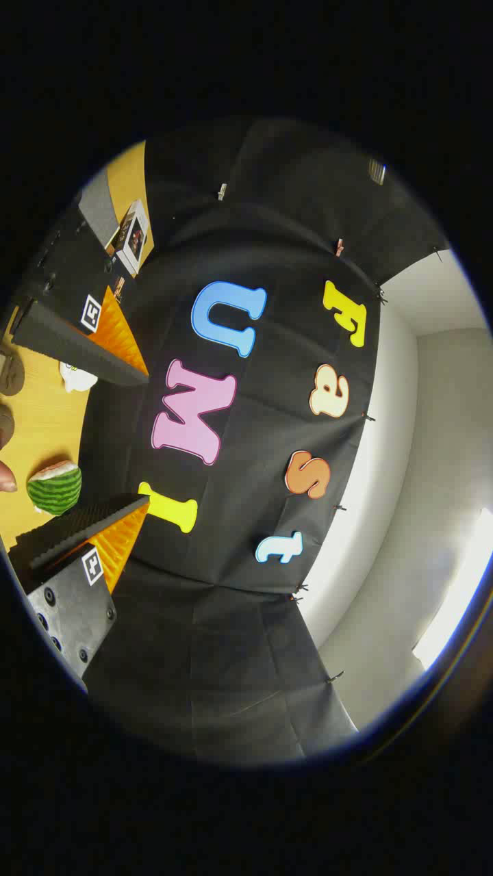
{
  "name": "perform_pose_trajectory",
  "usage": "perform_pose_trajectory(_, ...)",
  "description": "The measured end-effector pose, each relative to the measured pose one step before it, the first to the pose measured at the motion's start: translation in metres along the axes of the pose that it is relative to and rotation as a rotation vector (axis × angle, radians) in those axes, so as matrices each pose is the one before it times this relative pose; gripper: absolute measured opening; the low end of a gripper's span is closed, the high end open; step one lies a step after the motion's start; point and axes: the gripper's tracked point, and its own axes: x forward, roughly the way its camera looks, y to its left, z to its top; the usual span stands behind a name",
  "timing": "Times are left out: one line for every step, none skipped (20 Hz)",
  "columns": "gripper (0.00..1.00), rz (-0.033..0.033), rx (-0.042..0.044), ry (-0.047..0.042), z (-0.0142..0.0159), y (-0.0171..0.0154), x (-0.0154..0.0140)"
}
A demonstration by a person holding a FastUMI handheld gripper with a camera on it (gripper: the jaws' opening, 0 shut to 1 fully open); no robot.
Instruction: Open the storage box then place both shoes into the box .Put the left shoe in first, then the right shoe, with the right side of both shoes facing outward in a uniform manner.
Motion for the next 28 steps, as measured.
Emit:
perform_pose_trajectory(0.97, -0.00188, -0.00149, -0.00111, 0.00048, -0.00056, 0.00049)
perform_pose_trajectory(0.97, -0.00383, -0.00159, -0.00029, 0.00030, -0.00155, 0.00039)
perform_pose_trajectory(0.97, -0.00260, 0.00069, 0.00104, -0.00048, -0.00195, -0.00155)
perform_pose_trajectory(0.97, -0.00156, 0.00440, -0.00123, -0.00030, -0.00022, -0.00015)
perform_pose_trajectory(0.97, -0.00177, 0.00424, 0.00034, 0.00038, -0.00065, -0.00107)
perform_pose_trajectory(0.97, -0.00163, 0.00588, 0.00062, -0.00015, -0.00025, -0.00063)
perform_pose_trajectory(0.97, -0.00064, 0.00425, 0.00248, -0.00045, -0.00004, -0.00101)
perform_pose_trajectory(0.97, -0.00241, 0.00302, 0.00180, -0.00129, -0.00067, -0.00142)
perform_pose_trajectory(0.97, -0.00119, 0.00163, 0.00167, 0.00065, -0.00049, -0.00035)
perform_pose_trajectory(0.97, -0.00128, 0.00021, 0.00197, -0.00062, 0.00003, -0.00055)
perform_pose_trajectory(0.97, -0.00050, 0.00042, 0.00224, -0.00124, -0.00006, -0.00128)
perform_pose_trajectory(0.97, -0.00009, 0.00074, 0.00162, -0.00108, -0.00016, -0.00181)
perform_pose_trajectory(0.97, -0.00001, -0.00082, 0.00316, -0.00041, 0.00081, -0.00161)
perform_pose_trajectory(0.97, 0.00092, -0.00168, 0.00155, -0.00050, 0.00043, -0.00087)
perform_pose_trajectory(0.97, 0.00093, -0.00336, 0.00109, -0.00036, 0.00042, -0.00125)
perform_pose_trajectory(0.97, 0.00020, -0.00313, -0.00103, 0.00084, 0.00037, -0.00052)
perform_pose_trajectory(0.97, -0.00023, -0.00216, -0.00307, 0.00104, -0.00002, -0.00155)
perform_pose_trajectory(0.97, 0.00052, -0.00080, -0.00192, 0.00065, 0.00007, -0.00091)
perform_pose_trajectory(0.97, 0.00122, 0.00048, 0.00000, -0.00054, 0.00161, -0.00113)
perform_pose_trajectory(0.97, 0.00168, 0.00158, 0.00163, -0.00052, 0.00120, -0.00048)
perform_pose_trajectory(0.97, 0.00261, 0.00221, 0.00367, -0.00080, 0.00197, -0.00054)
perform_pose_trajectory(0.97, 0.00333, 0.00356, 0.00259, -0.00006, 0.00219, -0.00001)
perform_pose_trajectory(0.97, 0.00561, 0.00561, 0.00421, -0.00043, 0.00243, -0.00012)
perform_pose_trajectory(0.97, 0.01302, 0.00927, 0.01008, -0.00226, 0.00503, -0.00038)
perform_pose_trajectory(0.97, 0.02181, 0.01215, 0.02123, -0.00551, 0.00847, -0.00005)
perform_pose_trajectory(0.97, 0.02825, 0.01357, 0.03300, -0.00827, 0.01020, -0.00053)
perform_pose_trajectory(0.97, 0.02822, 0.01385, 0.03553, -0.01131, 0.00991, -0.00063)
perform_pose_trajectory(0.97, 0.02242, 0.01188, 0.03203, -0.01016, 0.00953, -0.00011)
